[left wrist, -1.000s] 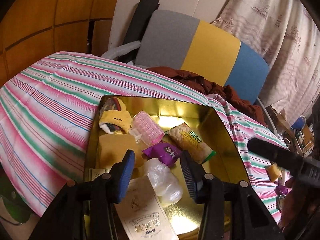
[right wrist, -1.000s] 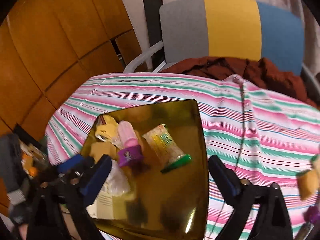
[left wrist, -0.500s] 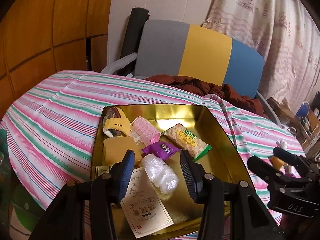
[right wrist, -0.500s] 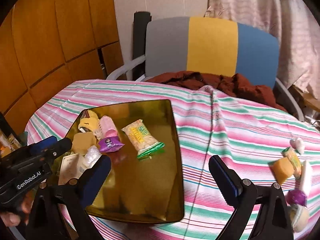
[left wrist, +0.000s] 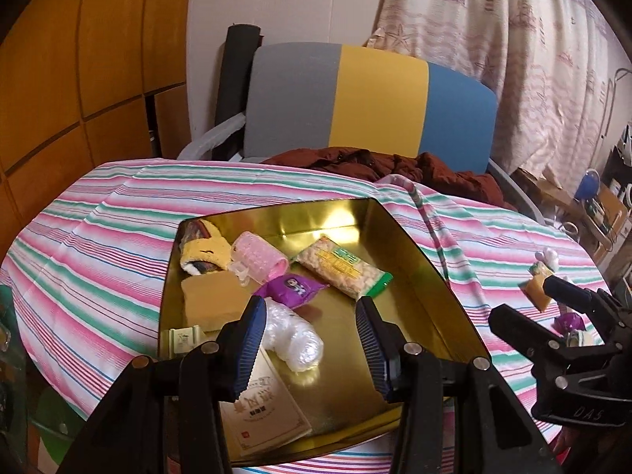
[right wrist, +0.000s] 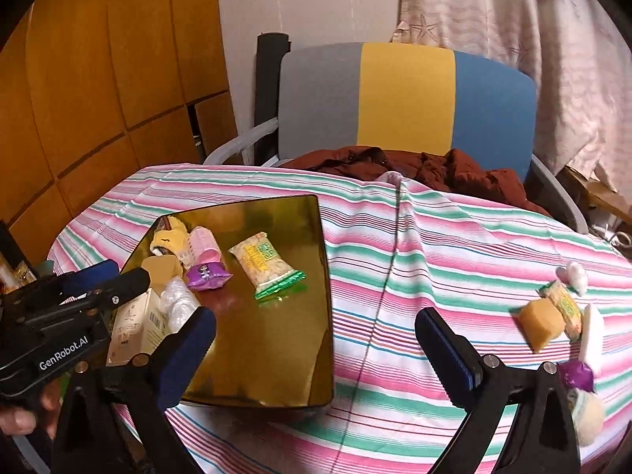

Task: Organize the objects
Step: 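Withdraw both open tools from the tray back over the table items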

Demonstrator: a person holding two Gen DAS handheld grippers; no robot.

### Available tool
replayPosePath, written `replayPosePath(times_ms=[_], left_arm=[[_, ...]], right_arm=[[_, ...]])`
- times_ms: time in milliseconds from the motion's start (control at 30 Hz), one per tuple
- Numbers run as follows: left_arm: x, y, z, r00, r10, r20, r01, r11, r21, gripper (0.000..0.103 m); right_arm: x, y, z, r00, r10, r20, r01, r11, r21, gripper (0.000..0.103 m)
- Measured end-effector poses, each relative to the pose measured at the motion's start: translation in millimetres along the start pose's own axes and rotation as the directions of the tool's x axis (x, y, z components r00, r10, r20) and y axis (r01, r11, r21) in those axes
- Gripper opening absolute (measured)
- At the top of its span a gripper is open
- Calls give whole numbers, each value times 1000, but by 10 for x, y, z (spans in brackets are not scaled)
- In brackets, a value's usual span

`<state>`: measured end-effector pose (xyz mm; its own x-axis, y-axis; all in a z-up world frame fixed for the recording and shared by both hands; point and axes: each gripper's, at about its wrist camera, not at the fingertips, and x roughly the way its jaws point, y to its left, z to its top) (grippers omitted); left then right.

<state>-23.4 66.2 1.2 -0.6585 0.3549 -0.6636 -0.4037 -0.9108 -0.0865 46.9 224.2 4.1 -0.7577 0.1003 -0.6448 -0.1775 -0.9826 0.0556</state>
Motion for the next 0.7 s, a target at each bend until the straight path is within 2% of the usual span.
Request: replayPosePath(times_ms=[400,600,700], left_arm=[[25,-205,-30,998,-62,-16,63,997,46,48],[57,-455,-75,992,-121,-44,125,987,101,48],[75,-627,-108,985,-159,-66,167,976,140,48]], right_arm=[[-50,-390,-137,996,-83,-43,84,996,27,103],[-187,-985,-225,990,-118,-74,129,976,173,103],[-362,-1400,-255,983,-171,-71,184,948,259,103]])
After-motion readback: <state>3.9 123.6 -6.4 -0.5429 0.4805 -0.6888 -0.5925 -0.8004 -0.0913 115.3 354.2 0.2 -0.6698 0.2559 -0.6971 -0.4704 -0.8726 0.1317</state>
